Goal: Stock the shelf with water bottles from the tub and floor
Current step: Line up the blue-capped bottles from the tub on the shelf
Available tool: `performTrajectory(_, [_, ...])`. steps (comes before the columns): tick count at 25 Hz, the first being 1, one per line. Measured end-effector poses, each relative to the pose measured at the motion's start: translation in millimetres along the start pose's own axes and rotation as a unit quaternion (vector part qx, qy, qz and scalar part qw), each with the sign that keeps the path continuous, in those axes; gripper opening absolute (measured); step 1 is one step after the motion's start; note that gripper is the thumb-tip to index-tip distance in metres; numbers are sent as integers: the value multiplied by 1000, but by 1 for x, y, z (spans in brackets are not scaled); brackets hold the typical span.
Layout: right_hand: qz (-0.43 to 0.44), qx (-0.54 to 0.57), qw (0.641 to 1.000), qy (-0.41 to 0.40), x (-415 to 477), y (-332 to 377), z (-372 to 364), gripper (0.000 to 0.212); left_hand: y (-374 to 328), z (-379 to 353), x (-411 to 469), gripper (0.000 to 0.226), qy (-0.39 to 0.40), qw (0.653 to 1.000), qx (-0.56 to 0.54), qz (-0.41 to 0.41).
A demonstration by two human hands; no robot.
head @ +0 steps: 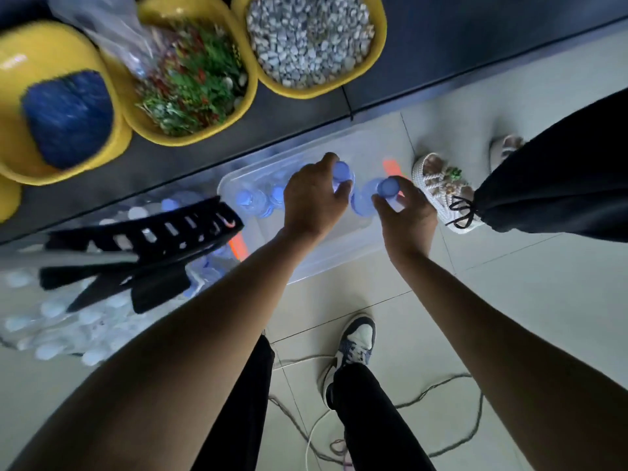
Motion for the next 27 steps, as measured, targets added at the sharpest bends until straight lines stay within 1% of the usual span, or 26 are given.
performTrajectory(3, [12,36,999,-10,-16,54,49,30,-37,68,-8,25,-26,998,-47,29])
performTrajectory(6, [41,67,997,-19,-36,117,97,30,-77,139,-23,28,-75,991,-94,64])
performTrajectory(7, [56,78,995,-25,-42,145,116,29,-94,168,-28,29,-90,987,-111,71])
performTrajectory(9, [69,109,991,-30,-55,203,156,35,-131,229,-38,31,-119,980,-142,69])
performTrajectory(10, [72,128,989,-28,-62,231,177,40,-150,261,-46,32,-135,977,-155,63])
performTrajectory(12, [94,171,980,-35,-77,284,215,42,-183,323,-63,33,-165,966,-194,38])
performTrajectory(14, [116,197,973,-42,-90,326,248,40,-212,376,-82,34,-192,953,-232,21])
performTrajectory(16, [138,213,966,-40,-100,363,276,37,-239,424,-97,38,-228,939,-257,22])
performTrajectory(17, [157,221,962,-39,-104,384,291,38,-253,449,-104,38,-250,931,-264,16])
performTrajectory(19, [208,221,952,-39,-111,427,324,47,-280,497,-115,37,-291,915,-280,-11])
performTrajectory(21, [255,211,943,-37,-110,467,354,50,-303,543,-119,32,-330,897,-293,-27])
performTrajectory(23, [275,221,935,-31,-107,500,375,46,-319,580,-118,26,-354,880,-313,-43])
performTrajectory(25, [313,231,921,-35,-104,544,397,45,-335,620,-111,22,-368,866,-329,-80])
performTrajectory(27, [345,218,912,-34,-97,590,416,45,-346,657,-97,19,-366,866,-326,-98])
Point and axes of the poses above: each hand's wrist, its own x-axis towards the middle knuckle, its own z-axis out of the back of the hand, y = z × x, the point moved 2 cm from there along x, towards the middle knuckle, and after that the axes turned 6 degrees about z, right-handed, at the moved point
